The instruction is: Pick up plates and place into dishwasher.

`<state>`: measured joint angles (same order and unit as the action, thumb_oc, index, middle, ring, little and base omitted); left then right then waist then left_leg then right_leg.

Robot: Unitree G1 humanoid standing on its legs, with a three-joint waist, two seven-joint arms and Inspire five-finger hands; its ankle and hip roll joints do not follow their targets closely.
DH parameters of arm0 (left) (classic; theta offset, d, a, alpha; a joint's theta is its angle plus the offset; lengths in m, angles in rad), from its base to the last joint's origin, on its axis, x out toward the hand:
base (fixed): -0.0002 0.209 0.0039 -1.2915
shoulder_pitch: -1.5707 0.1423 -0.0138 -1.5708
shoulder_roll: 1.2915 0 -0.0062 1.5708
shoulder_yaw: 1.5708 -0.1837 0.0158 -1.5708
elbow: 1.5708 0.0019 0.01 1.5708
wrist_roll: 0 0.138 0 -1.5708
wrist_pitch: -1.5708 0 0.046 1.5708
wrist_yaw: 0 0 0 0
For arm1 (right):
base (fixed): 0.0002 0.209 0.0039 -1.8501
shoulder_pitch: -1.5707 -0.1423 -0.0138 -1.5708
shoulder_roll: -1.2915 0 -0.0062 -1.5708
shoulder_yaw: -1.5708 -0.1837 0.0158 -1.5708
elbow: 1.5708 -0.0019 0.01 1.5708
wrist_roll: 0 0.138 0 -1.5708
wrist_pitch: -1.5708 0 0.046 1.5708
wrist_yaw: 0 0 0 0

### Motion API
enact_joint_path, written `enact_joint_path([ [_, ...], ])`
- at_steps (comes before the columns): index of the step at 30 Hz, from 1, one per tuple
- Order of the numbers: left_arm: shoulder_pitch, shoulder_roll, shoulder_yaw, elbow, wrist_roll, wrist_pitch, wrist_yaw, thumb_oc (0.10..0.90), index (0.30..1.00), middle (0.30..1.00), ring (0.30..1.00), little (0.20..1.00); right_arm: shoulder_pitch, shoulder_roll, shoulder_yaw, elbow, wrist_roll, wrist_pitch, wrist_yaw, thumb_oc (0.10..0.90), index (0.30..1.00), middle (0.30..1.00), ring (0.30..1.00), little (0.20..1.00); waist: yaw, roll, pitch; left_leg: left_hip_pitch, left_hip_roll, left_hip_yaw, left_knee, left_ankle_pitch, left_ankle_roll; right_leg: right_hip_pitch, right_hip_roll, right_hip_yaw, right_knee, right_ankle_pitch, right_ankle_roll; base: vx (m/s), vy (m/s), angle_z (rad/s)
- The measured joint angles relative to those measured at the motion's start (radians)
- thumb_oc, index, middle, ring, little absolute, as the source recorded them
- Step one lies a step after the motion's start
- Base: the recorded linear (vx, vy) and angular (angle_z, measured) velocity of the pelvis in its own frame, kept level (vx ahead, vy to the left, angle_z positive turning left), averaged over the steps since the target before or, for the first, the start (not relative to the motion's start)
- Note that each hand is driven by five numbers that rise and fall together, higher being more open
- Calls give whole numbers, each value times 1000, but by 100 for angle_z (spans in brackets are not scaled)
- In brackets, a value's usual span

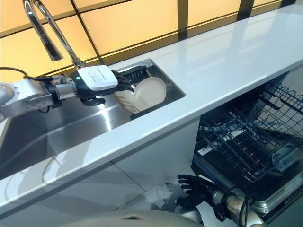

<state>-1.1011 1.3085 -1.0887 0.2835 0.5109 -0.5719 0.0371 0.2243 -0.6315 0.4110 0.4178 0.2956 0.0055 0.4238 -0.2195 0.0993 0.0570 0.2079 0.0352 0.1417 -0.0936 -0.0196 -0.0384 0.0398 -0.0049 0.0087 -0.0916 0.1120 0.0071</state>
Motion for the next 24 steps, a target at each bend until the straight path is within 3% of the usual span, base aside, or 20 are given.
enact_joint_path([
  [10,0,-1,0,6,-1,0,-29,800,900,900,900,900,-1,1,0,8,0,0,-6,800,900,900,900,900,-6,0,0,3,-1,3,0,0,0,1,1,3,0,0,0,4,1,-1],
  [24,0,-50,-16,63,0,0,-25,800,900,900,900,900,7,-5,0,-26,23,-3,-4,800,900,900,900,900,-50,0,0,9,0,24,0,-4,-1,-1,8,21,0,1,-1,6,-1,-4],
])
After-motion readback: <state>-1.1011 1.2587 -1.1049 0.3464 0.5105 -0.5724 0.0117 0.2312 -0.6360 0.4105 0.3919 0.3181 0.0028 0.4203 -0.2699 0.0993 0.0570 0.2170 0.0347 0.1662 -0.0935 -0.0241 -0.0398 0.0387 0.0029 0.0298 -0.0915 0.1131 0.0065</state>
